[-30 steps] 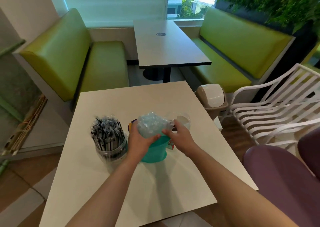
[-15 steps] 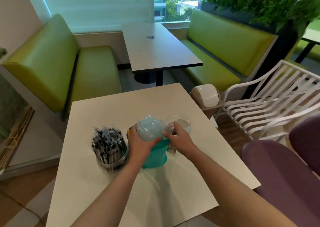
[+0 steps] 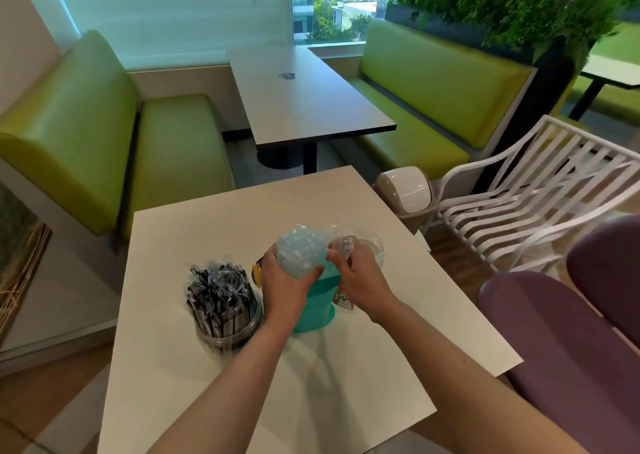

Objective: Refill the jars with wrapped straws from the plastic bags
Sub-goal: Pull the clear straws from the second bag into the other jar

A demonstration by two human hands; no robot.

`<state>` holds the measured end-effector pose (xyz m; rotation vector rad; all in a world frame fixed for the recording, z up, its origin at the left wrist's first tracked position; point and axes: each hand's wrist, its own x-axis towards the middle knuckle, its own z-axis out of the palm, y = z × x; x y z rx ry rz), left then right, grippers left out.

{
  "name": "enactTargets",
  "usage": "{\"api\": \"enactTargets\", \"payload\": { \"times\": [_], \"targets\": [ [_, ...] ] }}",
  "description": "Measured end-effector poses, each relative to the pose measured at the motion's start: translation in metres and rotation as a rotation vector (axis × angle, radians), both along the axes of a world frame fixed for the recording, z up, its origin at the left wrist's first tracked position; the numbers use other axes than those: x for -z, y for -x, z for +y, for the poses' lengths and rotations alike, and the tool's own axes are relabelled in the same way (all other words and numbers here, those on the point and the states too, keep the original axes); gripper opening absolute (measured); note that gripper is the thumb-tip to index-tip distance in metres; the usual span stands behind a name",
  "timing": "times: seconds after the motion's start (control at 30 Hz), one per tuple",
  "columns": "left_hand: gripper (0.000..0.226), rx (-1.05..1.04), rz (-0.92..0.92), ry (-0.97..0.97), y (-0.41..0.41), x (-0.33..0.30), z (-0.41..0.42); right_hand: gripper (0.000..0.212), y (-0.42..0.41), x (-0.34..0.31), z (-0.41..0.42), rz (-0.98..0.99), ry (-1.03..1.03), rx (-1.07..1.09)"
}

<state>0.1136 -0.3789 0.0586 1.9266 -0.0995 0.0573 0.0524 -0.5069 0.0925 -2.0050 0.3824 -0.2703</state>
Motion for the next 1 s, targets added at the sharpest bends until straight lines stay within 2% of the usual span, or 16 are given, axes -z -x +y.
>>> {"api": "enactTargets", "payload": {
  "times": [0.2,0.3,0.37,0.47,0.57,0.63,0.8,1.0],
  "targets": [
    [0.096,-0.022,-0.007,-0.015,-0.004,0.001,-0.001,0.030,-0.007,-0.033,-0.010,-0.058,0.063,0.014],
    [0.095,-0.035,0.005,-0.019,-0.005,0.003,-0.002,0.032,-0.007,-0.033,-0.011,-0.076,0.069,0.037],
    [0.095,-0.044,0.010,-0.023,-0.006,0.004,-0.003,0.043,-0.004,-0.031,-0.012,-0.110,0.067,0.073],
    [0.095,-0.043,0.018,-0.021,-0.006,0.006,-0.004,0.058,-0.002,-0.033,-0.013,-0.109,-0.055,-0.004],
    [0.096,-0.031,0.013,-0.033,-0.006,0.007,-0.006,0.053,-0.003,-0.039,-0.014,0.025,-0.173,-0.083],
    [0.096,-0.029,0.013,-0.041,-0.005,0.006,-0.007,0.045,-0.004,-0.039,-0.013,0.044,-0.193,-0.097],
    [0.096,-0.029,0.010,-0.043,-0.007,0.005,-0.006,0.037,-0.009,-0.043,-0.013,-0.020,-0.176,-0.060],
    [0.097,-0.057,0.022,-0.044,-0.010,0.005,-0.006,0.035,-0.021,-0.072,-0.033,-0.117,-0.014,0.017]
  ]
}}
